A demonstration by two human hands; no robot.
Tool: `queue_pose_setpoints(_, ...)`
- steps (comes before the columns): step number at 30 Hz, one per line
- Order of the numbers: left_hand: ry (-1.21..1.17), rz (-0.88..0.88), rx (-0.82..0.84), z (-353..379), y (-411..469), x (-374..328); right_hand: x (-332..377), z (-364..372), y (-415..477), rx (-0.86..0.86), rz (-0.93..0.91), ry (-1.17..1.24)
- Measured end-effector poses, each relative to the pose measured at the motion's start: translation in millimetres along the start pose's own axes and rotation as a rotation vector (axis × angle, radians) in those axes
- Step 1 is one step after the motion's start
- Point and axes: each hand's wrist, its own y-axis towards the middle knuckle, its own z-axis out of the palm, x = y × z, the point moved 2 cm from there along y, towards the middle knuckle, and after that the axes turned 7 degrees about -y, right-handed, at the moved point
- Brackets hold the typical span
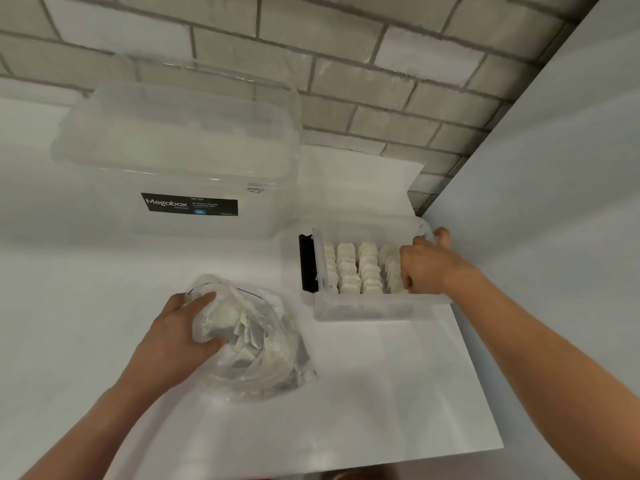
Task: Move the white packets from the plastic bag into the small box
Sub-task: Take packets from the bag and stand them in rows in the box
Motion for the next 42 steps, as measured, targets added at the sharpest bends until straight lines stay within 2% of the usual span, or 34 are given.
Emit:
queue_pose_setpoints(6, -0.002, 0.045, 0.01, -7.2, -0.6, 2.6, -3.4, -21.2, -15.1, 0.026, 0.012, 0.04)
queue_pose_setpoints(8, -0.006, 0.067, 0.016, -11.2, -1.1, 3.1, -8.8, -36.7, -29.8, -0.083, 0.028, 0.149)
queue_pose_setpoints(10, -0.012, 0.081, 0.03, -14.1, -1.6, 5.2, -3.8, -55.8, -52.6, -0.307, 0.006, 0.367)
queue_pose_setpoints(13, -0.029, 0.103, 0.046, -16.4, -1.4, 8.3, 36.7, -89.3, -99.9, -0.637, -0.078, 0.837)
queue_pose_setpoints(15, -0.047, 0.137, 0.051, -18.1, -0.6, 9.8, 88.4, -109.3, -118.8, -0.671, -0.207, 1.088)
queue_pose_setpoints(17, -0.057, 0.192, 0.044, -20.2, -0.4, 10.8, 148.5, -120.3, -119.9, -0.558, -0.358, 1.238)
queue_pose_setpoints(18, -0.055, 0.228, 0.042, -21.2, -1.0, 10.8, 177.6, -119.8, -114.5, -0.492, -0.416, 1.221)
queue_pose_setpoints(20, -0.035, 0.287, 0.057, -21.6, -2.5, 10.7, 224.8, -106.9, -95.3, -0.383, -0.416, 1.015)
queue_pose_setpoints(22, 0.009, 0.308, 0.093, -20.3, -4.7, 13.4, 247.3, -87.7, -77.1, -0.337, -0.287, 0.754)
queue_pose_setpoints(24, 0.057, 0.295, 0.129, -18.9, -6.8, 18.3, 248.5, -74.0, -67.1, -0.317, -0.151, 0.637)
queue_pose_setpoints(28, 0.099, 0.243, 0.251, -14.0, -6.6, 32.3, 244.6, -70.9, -66.0, -0.244, -0.096, 0.617)
queue_pose_setpoints(32, 0.161, 0.3, 0.292, -9.7, -9.9, 30.8, 250.9, -78.3, -65.7, -0.173, -0.096, 0.614)
queue_pose_setpoints(38, 0.193, 0.313, 0.31, -15.7, -11.3, 24.4, 259.6, -92.7, -62.6, -0.15, -0.247, 0.495)
queue_pose_setpoints(42, 0.09, 0.315, 0.336, -20.5, -9.6, 26.7, 258.5, -95.4, -61.0, -0.192, -0.284, 0.506)
